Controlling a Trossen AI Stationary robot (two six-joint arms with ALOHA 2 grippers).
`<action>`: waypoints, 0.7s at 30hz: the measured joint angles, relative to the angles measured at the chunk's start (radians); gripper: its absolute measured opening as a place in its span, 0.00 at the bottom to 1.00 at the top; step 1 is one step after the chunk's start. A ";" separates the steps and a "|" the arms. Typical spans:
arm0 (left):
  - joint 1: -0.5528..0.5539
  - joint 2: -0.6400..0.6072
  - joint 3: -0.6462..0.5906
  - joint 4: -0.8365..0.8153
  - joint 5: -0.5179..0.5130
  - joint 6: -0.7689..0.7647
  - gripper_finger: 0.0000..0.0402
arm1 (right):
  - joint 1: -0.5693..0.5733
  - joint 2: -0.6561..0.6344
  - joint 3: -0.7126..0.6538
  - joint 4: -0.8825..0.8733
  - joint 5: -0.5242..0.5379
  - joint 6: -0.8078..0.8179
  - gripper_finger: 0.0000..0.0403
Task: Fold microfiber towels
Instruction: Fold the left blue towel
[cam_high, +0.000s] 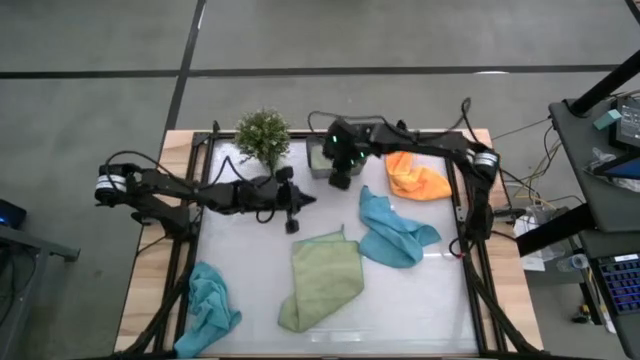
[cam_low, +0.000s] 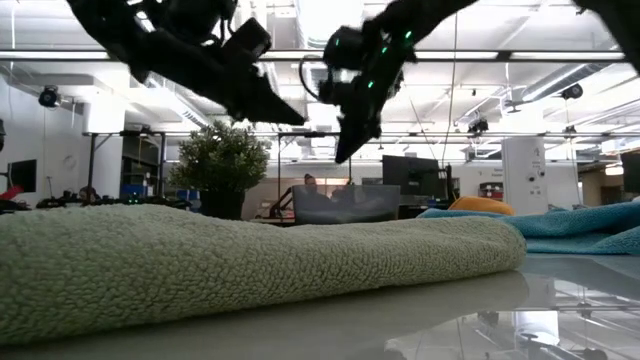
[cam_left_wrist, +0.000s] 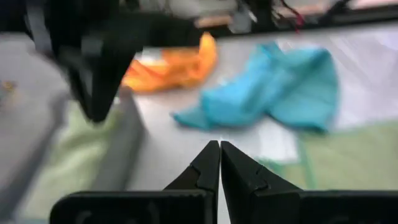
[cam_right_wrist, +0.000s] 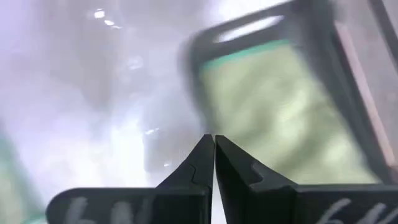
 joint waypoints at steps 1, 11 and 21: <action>-0.018 -0.004 0.000 -0.029 0.000 -0.009 0.00 | 0.028 -0.028 -0.036 0.008 0.000 0.019 0.02; -0.161 -0.033 0.001 -0.256 0.018 -0.288 0.00 | 0.272 -0.314 -0.372 0.067 0.001 0.332 0.03; -0.325 -0.003 0.250 -1.108 0.252 -0.755 0.09 | 0.358 -0.437 -0.606 0.352 0.005 0.334 0.13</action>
